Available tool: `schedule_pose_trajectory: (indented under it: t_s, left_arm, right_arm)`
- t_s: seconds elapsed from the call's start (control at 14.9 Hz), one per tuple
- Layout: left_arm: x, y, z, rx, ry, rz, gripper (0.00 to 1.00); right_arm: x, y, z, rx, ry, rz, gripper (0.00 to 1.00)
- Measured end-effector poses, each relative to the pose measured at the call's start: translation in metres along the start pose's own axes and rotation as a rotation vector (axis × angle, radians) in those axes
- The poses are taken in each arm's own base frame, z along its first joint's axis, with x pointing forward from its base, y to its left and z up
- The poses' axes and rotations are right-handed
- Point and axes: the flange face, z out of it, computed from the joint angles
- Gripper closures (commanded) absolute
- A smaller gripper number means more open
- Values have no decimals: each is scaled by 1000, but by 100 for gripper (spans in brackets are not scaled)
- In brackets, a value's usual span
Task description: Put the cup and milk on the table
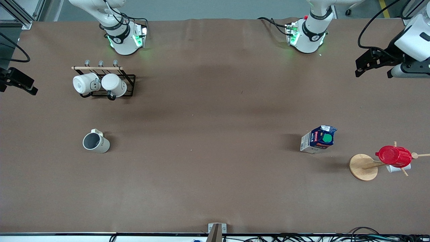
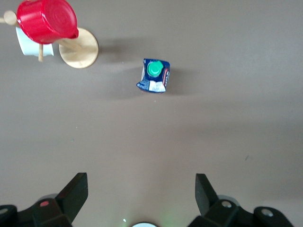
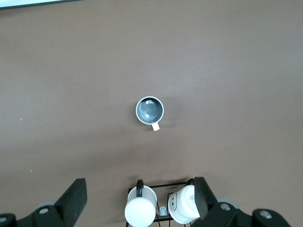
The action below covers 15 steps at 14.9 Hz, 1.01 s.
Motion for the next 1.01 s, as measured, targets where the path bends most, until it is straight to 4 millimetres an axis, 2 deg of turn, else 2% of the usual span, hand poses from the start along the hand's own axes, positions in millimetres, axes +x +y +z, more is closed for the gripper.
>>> schedule_pose_trajectory:
  t_s: [0.34, 0.47, 0.6, 1.01]
  left_arm:
    - [1, -5, -7, -2, 12, -9, 0]
    - [7, -8, 0, -3, -1, -3, 0]
    - [24, -12, 23, -5, -27, -1, 0]
    - [91, -11, 123, 30, -54, 90, 0]
  right_arm:
    - [0, 2, 2, -1, -8, 4, 0]
    - [0, 3, 2, -1, -8, 5, 0]
    - [0, 3, 2, -1, -8, 5, 0]
    - [0, 2, 5, -1, -15, 3, 0]
